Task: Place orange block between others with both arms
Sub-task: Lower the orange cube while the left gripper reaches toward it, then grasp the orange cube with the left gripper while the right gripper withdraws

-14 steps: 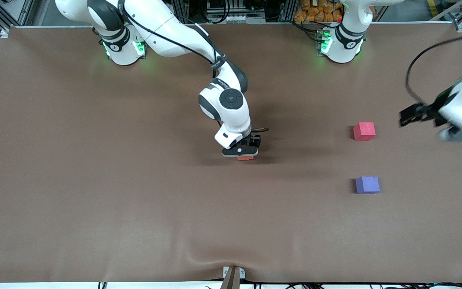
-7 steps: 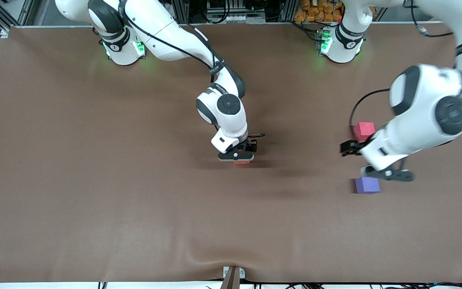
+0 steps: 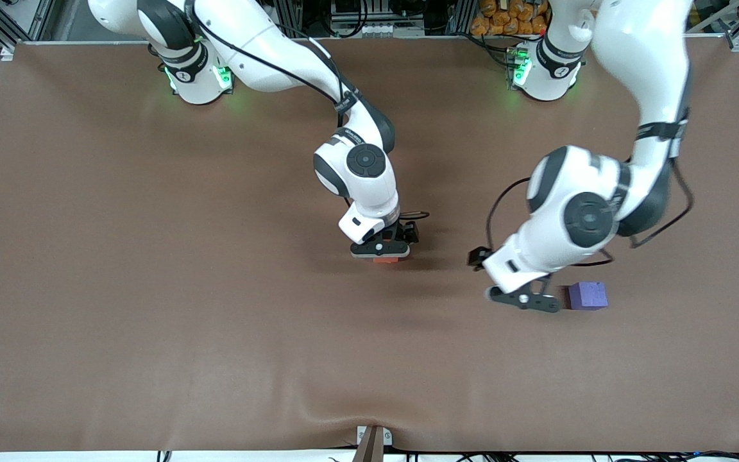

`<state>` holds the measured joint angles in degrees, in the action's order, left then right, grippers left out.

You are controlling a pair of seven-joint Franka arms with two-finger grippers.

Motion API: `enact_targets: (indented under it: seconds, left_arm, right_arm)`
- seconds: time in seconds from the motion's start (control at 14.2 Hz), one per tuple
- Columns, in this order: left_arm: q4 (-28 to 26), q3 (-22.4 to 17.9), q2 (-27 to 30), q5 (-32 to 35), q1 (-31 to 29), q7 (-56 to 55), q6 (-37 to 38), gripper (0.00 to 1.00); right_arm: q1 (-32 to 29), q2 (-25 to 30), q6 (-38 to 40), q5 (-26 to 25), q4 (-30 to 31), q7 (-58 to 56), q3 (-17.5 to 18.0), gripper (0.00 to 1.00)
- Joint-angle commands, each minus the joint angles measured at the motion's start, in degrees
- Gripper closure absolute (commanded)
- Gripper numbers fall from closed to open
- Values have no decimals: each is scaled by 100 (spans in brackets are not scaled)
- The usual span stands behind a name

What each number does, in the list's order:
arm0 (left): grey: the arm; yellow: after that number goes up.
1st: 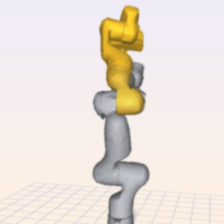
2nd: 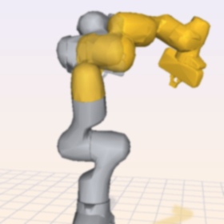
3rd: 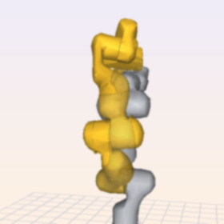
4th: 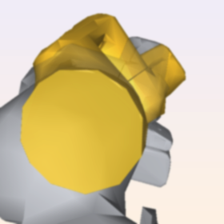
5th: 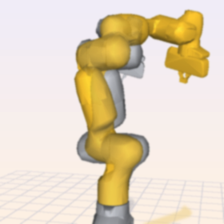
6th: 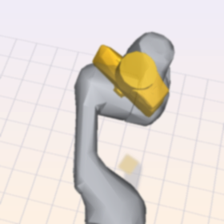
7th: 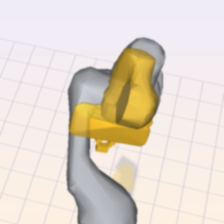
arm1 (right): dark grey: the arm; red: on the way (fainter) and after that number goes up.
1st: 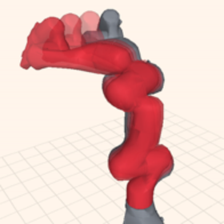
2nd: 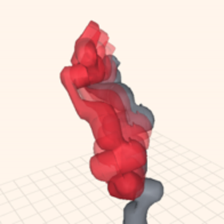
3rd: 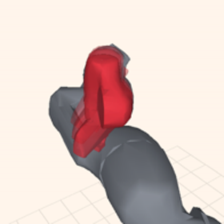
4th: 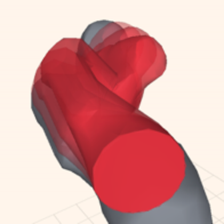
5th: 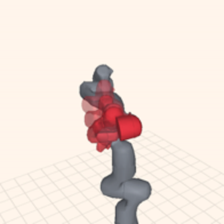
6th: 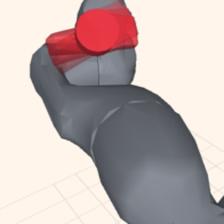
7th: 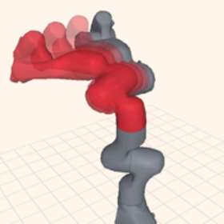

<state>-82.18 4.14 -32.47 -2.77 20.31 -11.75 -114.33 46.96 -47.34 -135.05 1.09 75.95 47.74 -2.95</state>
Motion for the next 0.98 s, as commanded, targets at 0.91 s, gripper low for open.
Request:
enact_targets:
  seconds: [0.91]
  left_arm:
    - [501,-98,-1050,-65,1484,-2551,-1056,0]
  right_arm:
    - [-3174,1507,1789,-12,841,-3453,66,0]
